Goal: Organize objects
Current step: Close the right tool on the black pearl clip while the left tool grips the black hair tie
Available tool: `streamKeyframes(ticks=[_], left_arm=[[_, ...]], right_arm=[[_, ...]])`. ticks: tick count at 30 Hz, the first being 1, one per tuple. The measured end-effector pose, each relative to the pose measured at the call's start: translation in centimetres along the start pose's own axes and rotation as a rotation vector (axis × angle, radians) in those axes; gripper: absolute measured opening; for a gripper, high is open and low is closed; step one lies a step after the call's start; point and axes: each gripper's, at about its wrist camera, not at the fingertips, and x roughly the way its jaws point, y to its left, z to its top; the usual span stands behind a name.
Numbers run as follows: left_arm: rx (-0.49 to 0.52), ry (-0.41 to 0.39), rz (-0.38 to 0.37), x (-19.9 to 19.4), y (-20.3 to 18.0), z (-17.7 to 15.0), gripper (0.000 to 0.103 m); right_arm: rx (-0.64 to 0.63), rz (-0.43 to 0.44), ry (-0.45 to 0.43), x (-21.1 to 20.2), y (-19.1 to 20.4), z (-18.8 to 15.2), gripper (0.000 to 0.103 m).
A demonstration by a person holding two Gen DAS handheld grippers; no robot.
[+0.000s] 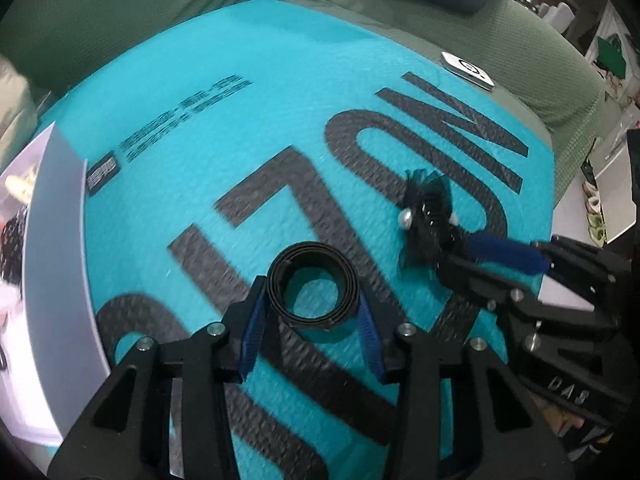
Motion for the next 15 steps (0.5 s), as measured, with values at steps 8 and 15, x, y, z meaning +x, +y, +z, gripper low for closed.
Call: streamKeyframes(ticks=[8, 15], left_arm=[[-0.070, 0.002, -0.010, -1.2, 1.8, -1.6, 0.041], [-0.069, -0.001, 0.012, -1.3, 1.6, -2.1, 0.041]], right_arm=[[-0.006, 0.009, 0.033, 1.6, 0.8, 1.6, 0.051], [-0.001, -0.001, 0.031, 2.1, 0.8, 1.7, 0.044]])
